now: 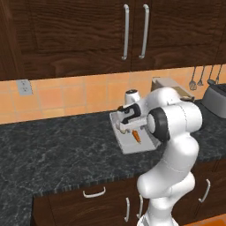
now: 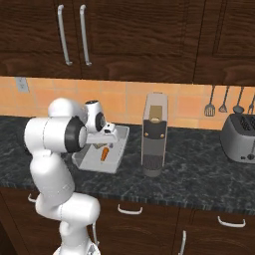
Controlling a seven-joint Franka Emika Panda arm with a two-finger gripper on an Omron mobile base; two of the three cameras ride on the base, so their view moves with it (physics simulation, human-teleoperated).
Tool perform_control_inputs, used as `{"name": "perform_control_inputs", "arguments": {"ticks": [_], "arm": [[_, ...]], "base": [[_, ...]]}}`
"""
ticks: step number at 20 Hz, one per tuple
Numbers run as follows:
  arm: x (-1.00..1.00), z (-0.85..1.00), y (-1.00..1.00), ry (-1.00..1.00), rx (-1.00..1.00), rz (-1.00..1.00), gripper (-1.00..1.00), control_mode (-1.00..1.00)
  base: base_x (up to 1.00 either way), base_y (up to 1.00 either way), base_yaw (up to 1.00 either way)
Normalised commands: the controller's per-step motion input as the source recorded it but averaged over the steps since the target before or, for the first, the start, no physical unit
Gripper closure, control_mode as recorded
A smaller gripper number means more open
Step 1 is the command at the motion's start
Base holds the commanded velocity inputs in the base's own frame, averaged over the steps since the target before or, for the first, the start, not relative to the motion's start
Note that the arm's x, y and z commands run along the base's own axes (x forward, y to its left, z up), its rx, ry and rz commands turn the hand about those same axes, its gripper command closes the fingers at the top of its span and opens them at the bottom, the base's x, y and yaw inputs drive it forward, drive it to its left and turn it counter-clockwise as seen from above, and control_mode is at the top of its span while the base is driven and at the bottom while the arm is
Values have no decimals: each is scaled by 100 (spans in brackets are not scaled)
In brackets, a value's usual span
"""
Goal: Place one carrot and one steak in each tupperware on the nearby counter, to pack two identical lunches.
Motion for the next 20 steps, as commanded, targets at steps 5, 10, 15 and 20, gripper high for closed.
{"name": "perform_control_inputs", "arguments": {"ticks": [5,10,15,20], "arm": [[-88,76,3,-20,0,-1,-100,-100],[-100,76,0,-31,0,0,-100,-100],[-100,86,0,-37,2,0,-100,-100],[-100,66,-7,-43,2,0,-100,-100]], "base": [[0,0,0],[0,0,0],[0,0,0],[0,0,0]]}}
